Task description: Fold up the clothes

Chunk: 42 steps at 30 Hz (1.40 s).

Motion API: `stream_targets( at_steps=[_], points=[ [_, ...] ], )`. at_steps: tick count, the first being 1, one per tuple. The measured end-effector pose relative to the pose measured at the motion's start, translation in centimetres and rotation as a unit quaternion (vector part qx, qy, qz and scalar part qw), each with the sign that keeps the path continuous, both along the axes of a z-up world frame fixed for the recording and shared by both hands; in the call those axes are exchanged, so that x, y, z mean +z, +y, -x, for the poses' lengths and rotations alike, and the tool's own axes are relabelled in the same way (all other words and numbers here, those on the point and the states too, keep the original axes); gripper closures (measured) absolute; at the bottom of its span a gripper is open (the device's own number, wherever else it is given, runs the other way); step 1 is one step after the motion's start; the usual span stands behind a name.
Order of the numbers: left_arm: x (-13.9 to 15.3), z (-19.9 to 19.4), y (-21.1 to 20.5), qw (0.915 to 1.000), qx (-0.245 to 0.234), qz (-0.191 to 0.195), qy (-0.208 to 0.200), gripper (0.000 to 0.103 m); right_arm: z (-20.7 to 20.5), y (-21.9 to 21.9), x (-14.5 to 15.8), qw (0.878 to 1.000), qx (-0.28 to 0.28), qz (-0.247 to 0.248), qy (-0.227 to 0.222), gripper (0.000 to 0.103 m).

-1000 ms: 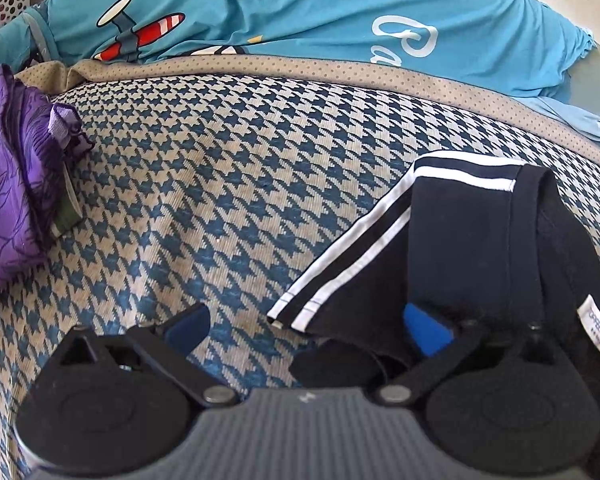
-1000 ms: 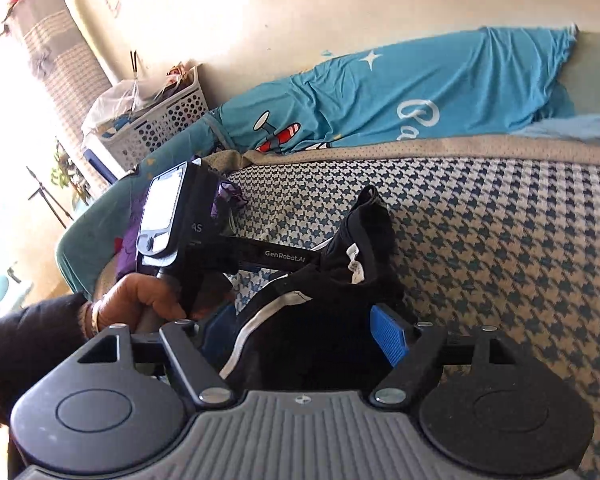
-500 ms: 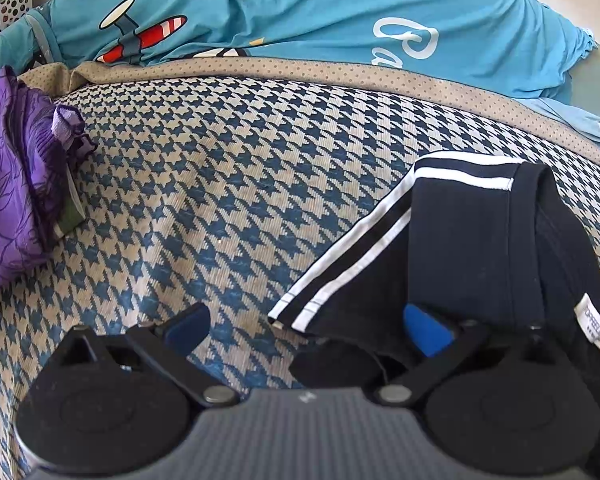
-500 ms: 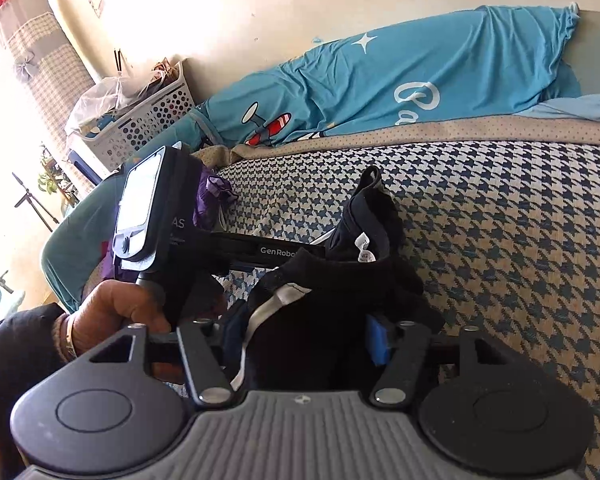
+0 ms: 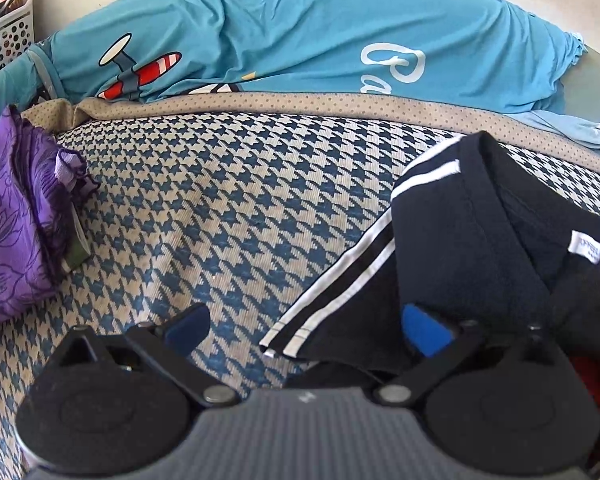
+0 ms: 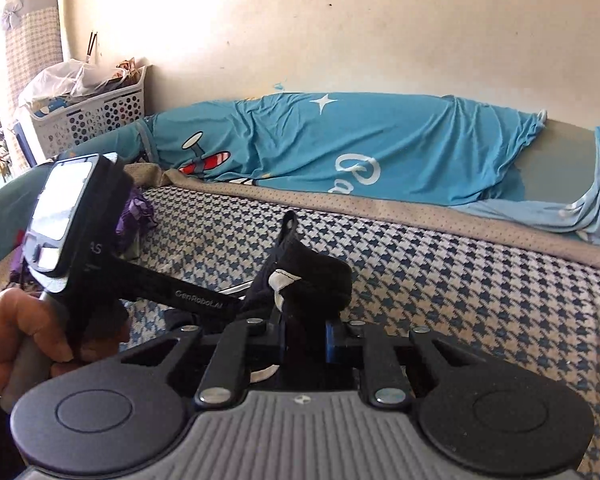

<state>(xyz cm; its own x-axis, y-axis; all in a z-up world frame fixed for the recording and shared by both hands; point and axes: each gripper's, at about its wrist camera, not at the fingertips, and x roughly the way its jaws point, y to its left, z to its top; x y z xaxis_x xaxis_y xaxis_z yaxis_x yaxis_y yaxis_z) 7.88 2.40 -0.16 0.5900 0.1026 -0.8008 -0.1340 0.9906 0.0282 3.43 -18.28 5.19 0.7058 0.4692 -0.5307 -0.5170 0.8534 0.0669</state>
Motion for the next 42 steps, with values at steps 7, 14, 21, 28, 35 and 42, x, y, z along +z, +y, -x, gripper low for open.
stream_targets(
  at_steps=[7,14,21,28,35,42],
  points=[
    [-0.4,-0.3,-0.2,1.0000,-0.001,0.001,0.001,0.000,-2.6,0.1,-1.1,0.998,-0.051,0.039,-0.015,0.087],
    [-0.3,-0.7,-0.1,1.0000,0.007,0.003,-0.005,0.000,-4.5,0.0,-1.8,0.996,-0.071,0.048,-0.018,0.088],
    [-0.4,-1.3,0.0,0.9999,0.016,0.001,-0.005,0.000,-7.0,-0.1,-2.0,0.994,-0.090,0.047,-0.029,0.088],
    [-0.7,-1.8,0.0,0.9997,0.021,0.007,-0.001,0.000,-9.3,0.0,-2.2,0.992,-0.107,0.043,-0.042,0.089],
    [-0.7,-2.0,-0.3,0.9997,0.022,-0.005,-0.010,0.000,-11.1,0.4,-1.3,0.988,-0.128,0.032,-0.081,0.089],
    [-1.0,-2.5,-0.9,0.9999,0.015,-0.002,-0.003,0.000,-13.6,-0.3,-2.2,0.983,-0.166,0.023,-0.073,0.089]
  ],
)
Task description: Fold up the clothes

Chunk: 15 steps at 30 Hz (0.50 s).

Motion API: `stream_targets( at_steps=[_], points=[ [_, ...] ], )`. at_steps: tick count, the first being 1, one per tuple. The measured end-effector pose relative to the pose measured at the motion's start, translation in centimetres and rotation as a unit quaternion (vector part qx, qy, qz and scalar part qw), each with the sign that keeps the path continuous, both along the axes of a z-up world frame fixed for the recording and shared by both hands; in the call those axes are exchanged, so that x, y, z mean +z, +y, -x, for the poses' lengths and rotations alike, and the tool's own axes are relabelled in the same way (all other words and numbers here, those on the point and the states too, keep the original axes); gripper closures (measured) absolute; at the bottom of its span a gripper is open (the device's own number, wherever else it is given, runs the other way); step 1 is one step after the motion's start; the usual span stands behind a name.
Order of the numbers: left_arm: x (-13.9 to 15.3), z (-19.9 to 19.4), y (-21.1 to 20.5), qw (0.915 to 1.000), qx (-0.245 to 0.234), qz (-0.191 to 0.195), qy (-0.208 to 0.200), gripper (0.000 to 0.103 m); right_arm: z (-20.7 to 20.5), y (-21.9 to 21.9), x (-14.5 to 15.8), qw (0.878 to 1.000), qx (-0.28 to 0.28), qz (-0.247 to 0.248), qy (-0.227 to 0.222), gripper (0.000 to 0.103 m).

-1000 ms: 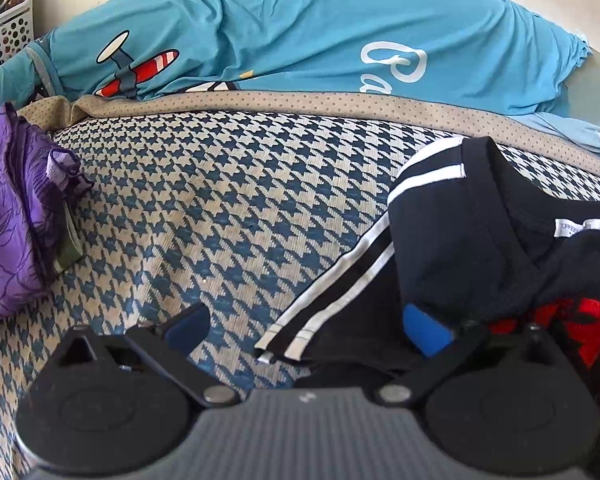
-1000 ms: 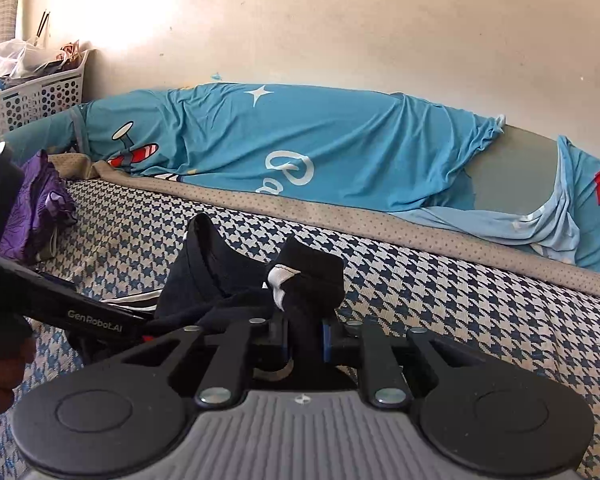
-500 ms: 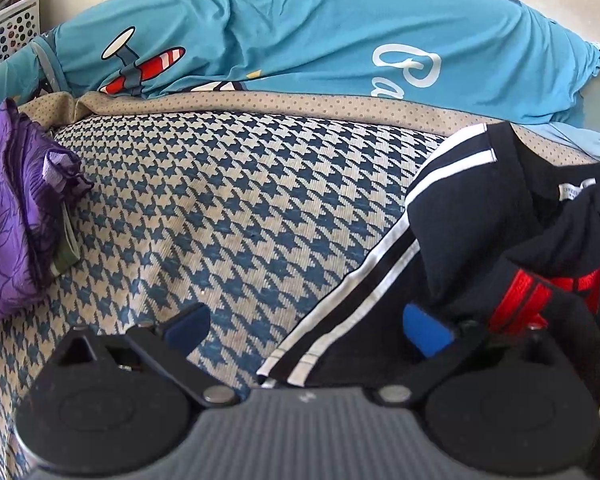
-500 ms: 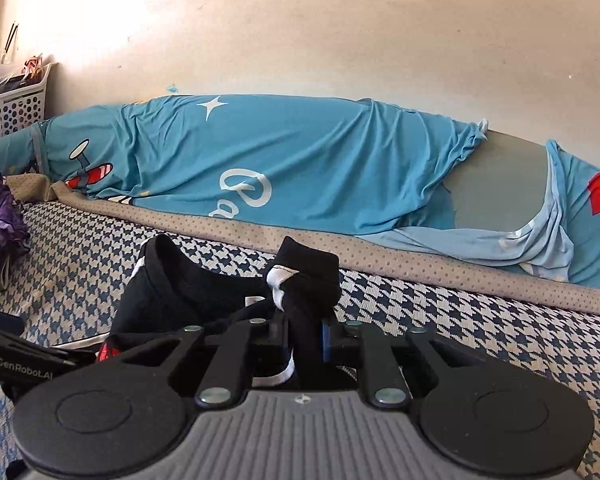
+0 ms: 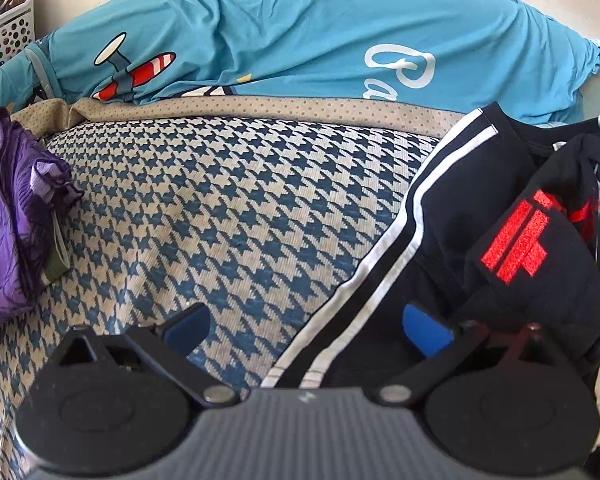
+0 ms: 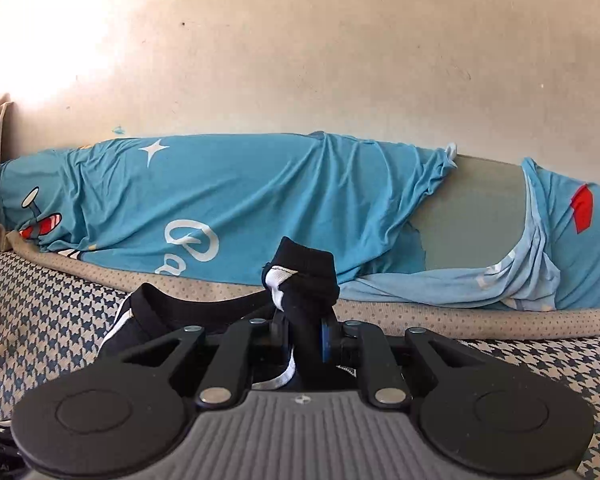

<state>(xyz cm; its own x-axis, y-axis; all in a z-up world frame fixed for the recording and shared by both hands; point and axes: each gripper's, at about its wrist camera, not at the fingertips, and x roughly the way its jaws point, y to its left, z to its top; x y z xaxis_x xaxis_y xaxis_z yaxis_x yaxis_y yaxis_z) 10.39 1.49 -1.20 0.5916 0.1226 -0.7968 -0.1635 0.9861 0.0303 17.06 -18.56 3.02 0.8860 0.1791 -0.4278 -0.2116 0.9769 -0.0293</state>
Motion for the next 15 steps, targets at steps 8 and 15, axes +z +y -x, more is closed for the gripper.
stream_targets(
  at_steps=[8,15],
  points=[
    [-0.3,-0.1,0.2,1.0000,0.001,-0.004,0.008,0.000,-0.5,-1.1,-0.1,0.998,-0.055,0.009,-0.007,0.050],
    [0.6,0.2,0.0,0.9999,-0.003,-0.008,-0.006,0.000,0.9,-2.6,1.3,0.999,-0.031,-0.014,0.024,0.048]
  ],
)
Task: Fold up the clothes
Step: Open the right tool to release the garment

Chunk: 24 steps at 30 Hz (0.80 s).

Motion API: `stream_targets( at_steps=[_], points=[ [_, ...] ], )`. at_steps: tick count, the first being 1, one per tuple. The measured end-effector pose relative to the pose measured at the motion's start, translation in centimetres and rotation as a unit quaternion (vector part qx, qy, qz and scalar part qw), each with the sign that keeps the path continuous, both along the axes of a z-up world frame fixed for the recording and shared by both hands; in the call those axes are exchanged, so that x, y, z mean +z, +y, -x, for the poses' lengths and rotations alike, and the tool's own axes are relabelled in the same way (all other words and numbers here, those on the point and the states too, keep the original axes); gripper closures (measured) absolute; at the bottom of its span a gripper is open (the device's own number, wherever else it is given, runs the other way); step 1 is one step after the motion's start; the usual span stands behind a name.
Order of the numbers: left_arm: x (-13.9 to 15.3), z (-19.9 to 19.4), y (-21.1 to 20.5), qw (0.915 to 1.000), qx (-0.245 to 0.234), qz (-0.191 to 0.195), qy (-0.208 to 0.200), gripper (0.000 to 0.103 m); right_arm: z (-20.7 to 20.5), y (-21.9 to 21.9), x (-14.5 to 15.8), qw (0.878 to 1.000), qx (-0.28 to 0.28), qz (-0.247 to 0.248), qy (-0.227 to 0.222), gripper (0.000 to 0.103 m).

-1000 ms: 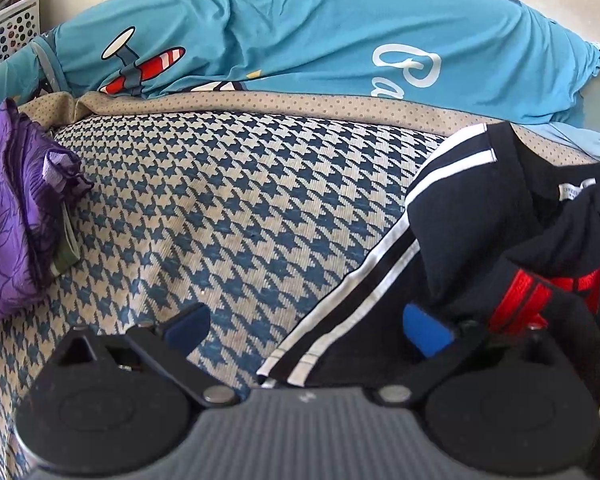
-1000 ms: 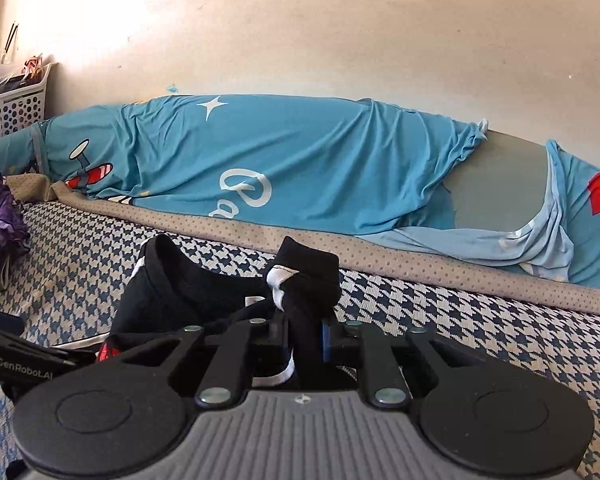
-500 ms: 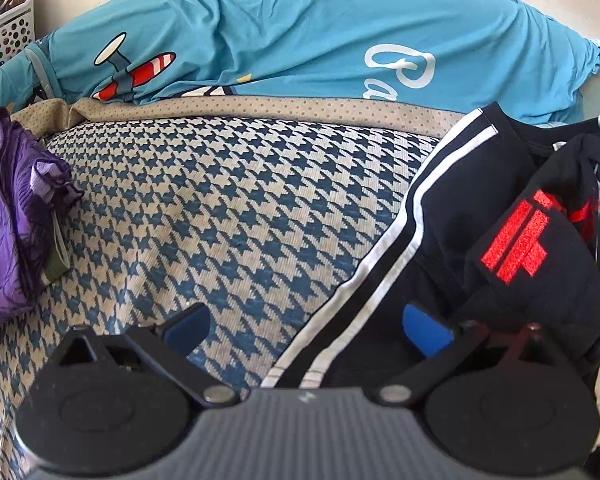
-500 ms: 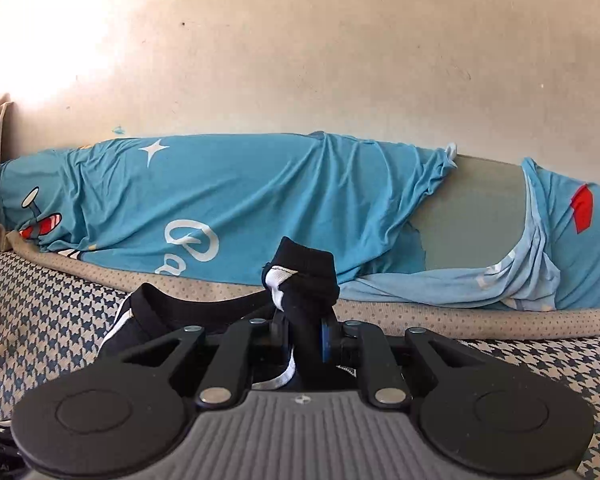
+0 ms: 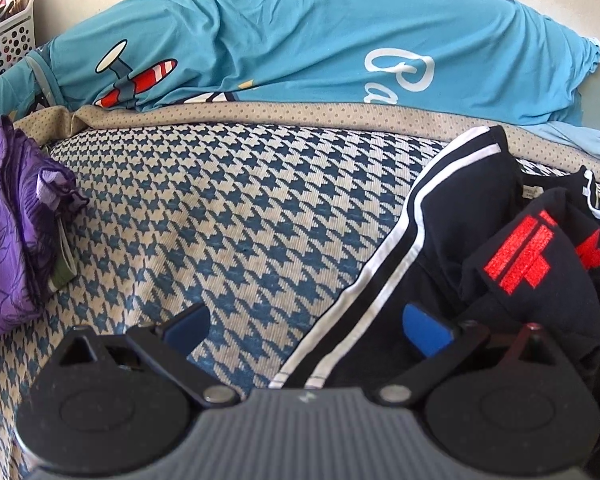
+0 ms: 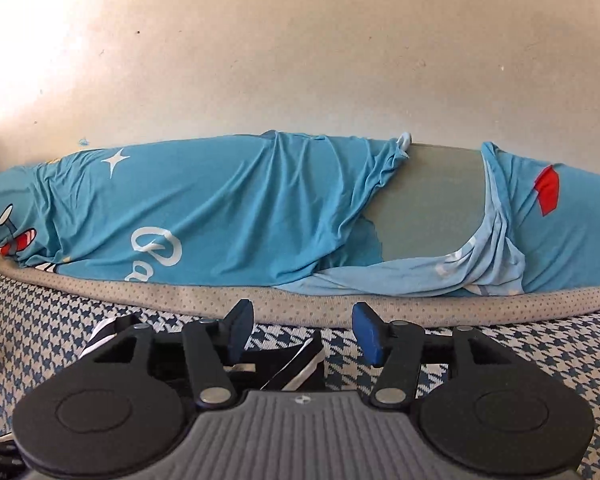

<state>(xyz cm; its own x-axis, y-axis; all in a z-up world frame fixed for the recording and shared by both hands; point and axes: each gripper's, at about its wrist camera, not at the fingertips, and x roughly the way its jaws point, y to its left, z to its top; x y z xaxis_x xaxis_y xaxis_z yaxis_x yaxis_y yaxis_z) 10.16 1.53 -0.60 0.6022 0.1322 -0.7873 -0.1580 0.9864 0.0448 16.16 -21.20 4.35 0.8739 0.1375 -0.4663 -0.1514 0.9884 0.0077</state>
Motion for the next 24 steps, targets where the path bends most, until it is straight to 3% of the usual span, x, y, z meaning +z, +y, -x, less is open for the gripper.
stream_targets(
  at_steps=[5,9,13,18,24],
  points=[
    [0.9,0.9,0.0,0.9997,-0.013,0.019,-0.010,0.000,2.4,-0.3,-0.4,0.998,0.037,-0.006,0.042,0.038],
    [1.9,2.0,0.7,0.9966,-0.037,0.074,-0.003,0.000,4.5,-1.1,-0.3,0.995,0.061,-0.031,0.077,0.032],
    [1.8,3.1,1.3,0.9990,-0.031,0.031,-0.002,0.000,7.1,-1.0,-0.2,0.991,0.099,-0.020,0.088,0.027],
    [1.0,3.6,3.0,0.9976,-0.022,0.062,0.022,0.000,10.3,0.0,-0.3,0.982,0.164,0.012,0.094,0.023],
    [1.0,3.7,2.5,0.9971,-0.028,0.067,0.024,0.000,12.4,0.8,-1.6,0.974,0.197,0.047,0.104,0.021]
  ],
)
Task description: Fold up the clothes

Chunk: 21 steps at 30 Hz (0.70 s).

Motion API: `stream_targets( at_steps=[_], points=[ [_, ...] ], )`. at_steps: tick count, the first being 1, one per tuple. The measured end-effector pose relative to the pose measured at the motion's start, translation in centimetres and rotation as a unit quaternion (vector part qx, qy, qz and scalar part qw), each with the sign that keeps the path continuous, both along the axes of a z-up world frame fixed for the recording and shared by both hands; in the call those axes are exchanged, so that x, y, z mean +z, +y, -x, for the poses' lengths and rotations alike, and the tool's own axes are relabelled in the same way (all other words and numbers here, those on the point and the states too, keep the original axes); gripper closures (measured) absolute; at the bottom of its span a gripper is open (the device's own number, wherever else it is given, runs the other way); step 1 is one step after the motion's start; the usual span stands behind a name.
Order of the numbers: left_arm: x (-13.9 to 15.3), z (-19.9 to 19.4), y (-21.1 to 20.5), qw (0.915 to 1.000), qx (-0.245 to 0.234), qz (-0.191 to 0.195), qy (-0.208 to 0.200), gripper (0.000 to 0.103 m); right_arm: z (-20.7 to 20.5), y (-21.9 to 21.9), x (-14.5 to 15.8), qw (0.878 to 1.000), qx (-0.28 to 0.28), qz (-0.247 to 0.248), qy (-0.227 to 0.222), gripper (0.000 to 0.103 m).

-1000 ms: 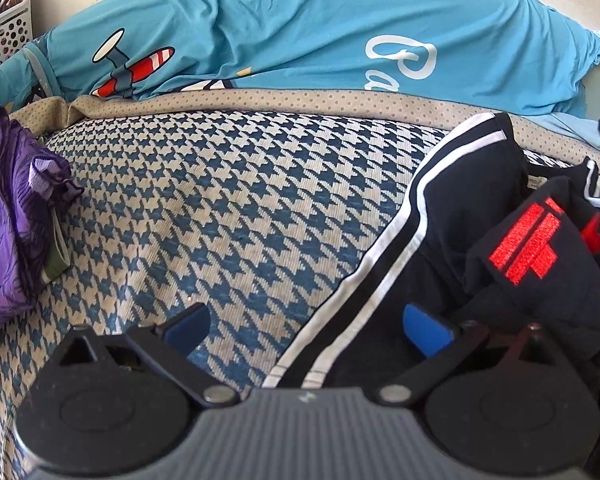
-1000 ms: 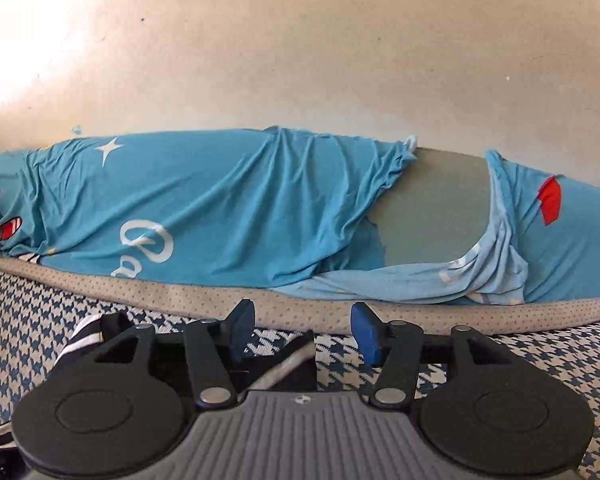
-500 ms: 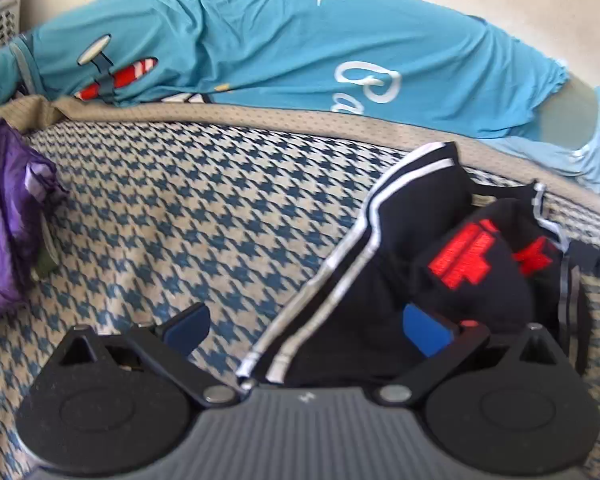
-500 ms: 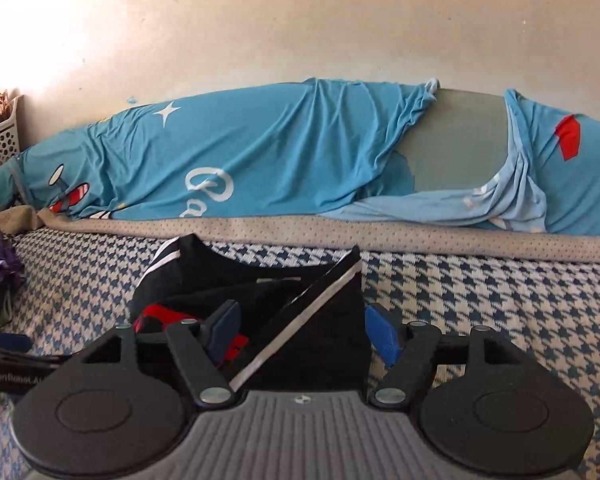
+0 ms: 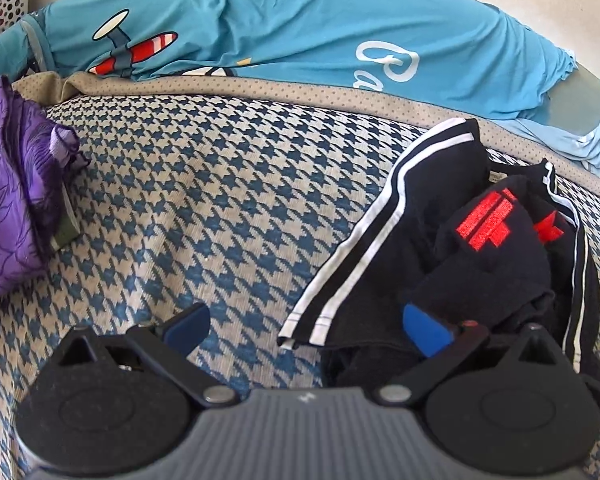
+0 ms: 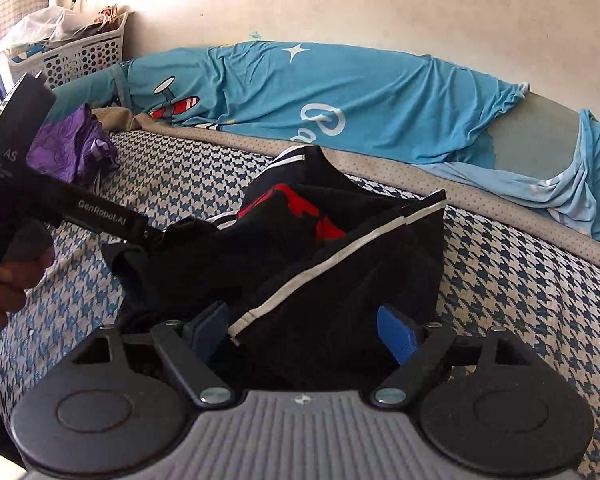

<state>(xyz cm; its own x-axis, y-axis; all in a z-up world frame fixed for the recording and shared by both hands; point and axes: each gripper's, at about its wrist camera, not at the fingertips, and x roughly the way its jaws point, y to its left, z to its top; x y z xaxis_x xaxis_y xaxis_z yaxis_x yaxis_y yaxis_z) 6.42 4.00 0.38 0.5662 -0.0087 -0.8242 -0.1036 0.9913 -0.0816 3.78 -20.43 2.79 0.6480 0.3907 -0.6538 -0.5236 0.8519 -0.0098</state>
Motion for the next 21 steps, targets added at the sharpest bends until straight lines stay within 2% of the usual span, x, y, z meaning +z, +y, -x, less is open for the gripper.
stream_targets(
  at_steps=[6,8,10,11,15,19,21],
  points=[
    [0.1,-0.3,-1.6,0.9998,-0.011,-0.012,-0.007,0.000,-0.7,0.0,-1.3,1.000,-0.018,0.019,0.005,0.024],
    [0.2,-0.4,-2.1,0.9996,-0.014,-0.020,-0.011,0.000,-1.1,-0.3,-1.4,0.999,-0.030,0.017,0.011,0.033],
    [0.2,-0.5,-2.4,0.9996,-0.015,-0.022,-0.012,0.000,-1.5,-0.5,-1.6,0.999,-0.035,0.015,0.017,0.053],
    [0.2,-0.5,-2.6,0.9995,-0.015,-0.024,-0.013,0.000,-1.6,-0.7,-1.6,0.999,-0.038,0.013,0.019,0.057],
    [0.3,-0.7,-3.0,0.9995,-0.014,-0.026,-0.015,0.000,-1.8,-1.4,-1.1,0.998,-0.058,0.005,0.009,0.086],
    [0.1,-0.9,-3.3,0.9995,-0.013,-0.026,-0.013,0.000,-2.7,-3.3,-0.4,0.992,-0.125,-0.002,-0.004,0.093],
    [0.0,-1.0,-3.6,0.9994,-0.012,-0.029,-0.014,0.000,-3.3,-4.6,-0.1,0.985,-0.171,0.002,-0.012,0.093]
  ],
)
